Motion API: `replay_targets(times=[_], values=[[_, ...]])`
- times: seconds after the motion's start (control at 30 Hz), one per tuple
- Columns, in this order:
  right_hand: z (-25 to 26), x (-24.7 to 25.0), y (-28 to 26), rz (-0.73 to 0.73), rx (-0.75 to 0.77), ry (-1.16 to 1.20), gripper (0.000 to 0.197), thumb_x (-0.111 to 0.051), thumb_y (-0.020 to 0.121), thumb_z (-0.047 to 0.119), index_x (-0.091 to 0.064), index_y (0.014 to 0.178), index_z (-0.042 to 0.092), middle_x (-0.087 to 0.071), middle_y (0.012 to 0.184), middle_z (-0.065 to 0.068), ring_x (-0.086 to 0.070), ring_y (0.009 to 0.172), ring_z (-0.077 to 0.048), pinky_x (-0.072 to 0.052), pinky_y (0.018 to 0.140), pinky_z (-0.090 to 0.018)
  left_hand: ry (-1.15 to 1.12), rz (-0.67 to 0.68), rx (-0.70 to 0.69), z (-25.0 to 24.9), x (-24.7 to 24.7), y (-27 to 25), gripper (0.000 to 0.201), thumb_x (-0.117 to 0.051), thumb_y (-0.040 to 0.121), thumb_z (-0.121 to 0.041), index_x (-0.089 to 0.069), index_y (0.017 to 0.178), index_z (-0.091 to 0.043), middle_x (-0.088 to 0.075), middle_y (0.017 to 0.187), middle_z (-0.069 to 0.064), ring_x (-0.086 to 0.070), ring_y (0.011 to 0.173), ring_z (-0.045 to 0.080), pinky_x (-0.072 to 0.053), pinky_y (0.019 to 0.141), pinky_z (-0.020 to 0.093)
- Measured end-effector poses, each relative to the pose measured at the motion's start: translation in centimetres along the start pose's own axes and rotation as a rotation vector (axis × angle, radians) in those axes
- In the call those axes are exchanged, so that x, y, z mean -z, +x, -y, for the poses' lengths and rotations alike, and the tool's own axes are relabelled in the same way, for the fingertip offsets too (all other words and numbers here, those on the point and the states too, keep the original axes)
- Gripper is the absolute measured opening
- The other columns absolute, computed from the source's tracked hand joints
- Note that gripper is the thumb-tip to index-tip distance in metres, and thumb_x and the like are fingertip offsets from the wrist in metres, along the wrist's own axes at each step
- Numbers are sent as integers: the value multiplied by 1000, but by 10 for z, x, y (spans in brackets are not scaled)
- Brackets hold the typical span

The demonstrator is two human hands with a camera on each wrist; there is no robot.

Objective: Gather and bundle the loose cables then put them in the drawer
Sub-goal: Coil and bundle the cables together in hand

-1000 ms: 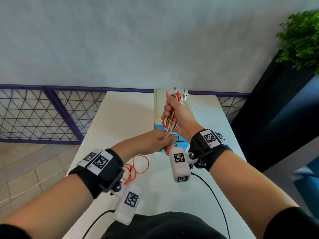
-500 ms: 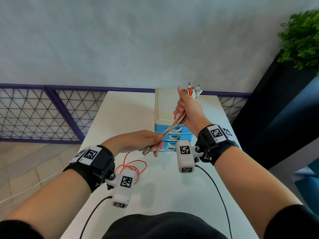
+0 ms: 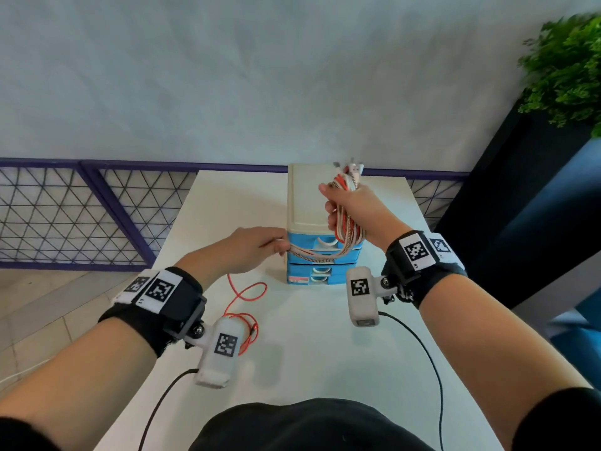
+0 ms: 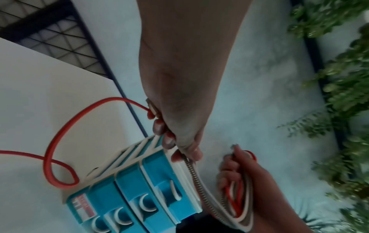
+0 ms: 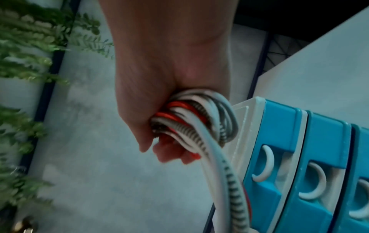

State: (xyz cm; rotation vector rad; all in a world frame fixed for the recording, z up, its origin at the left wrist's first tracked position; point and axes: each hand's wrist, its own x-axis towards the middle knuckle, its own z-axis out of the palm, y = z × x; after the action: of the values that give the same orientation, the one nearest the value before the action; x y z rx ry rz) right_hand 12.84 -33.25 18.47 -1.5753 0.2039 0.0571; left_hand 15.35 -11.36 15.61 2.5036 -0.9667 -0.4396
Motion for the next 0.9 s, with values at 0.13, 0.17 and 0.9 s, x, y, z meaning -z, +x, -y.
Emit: replay_targets(times=[0.13, 0.17, 0.9], values=[[-2, -12, -3, 105, -16, -206, 24, -65, 90, 34, -60, 95, 12, -74, 92, -9, -73, 72, -21, -60, 74, -36, 237, -90, -84, -11, 19, 9, 25, -40, 98, -38, -59, 92, -22, -65, 87, -10, -56, 84, 15, -28, 77, 34], [-4, -14, -3, 123, -30, -219, 25, -65, 89, 36, -62, 95, 12, -75, 96, -9, -74, 78, -22, -60, 79, -38, 255, -114, -99, -14, 23, 11, 25, -42, 97, -38, -58, 90, -21, -65, 88, -10, -56, 86, 16, -27, 77, 34], [-15, -12, -16, 288, -96, -41, 20, -70, 87, 21, -58, 73, 13, -55, 61, -1, -53, 48, -12, -50, 53, -27, -457, -10, 215, -12, 51, 6, 38, -72, 78, -38, -54, 102, -15, -56, 68, 0, -50, 56, 13, -52, 64, 32]])
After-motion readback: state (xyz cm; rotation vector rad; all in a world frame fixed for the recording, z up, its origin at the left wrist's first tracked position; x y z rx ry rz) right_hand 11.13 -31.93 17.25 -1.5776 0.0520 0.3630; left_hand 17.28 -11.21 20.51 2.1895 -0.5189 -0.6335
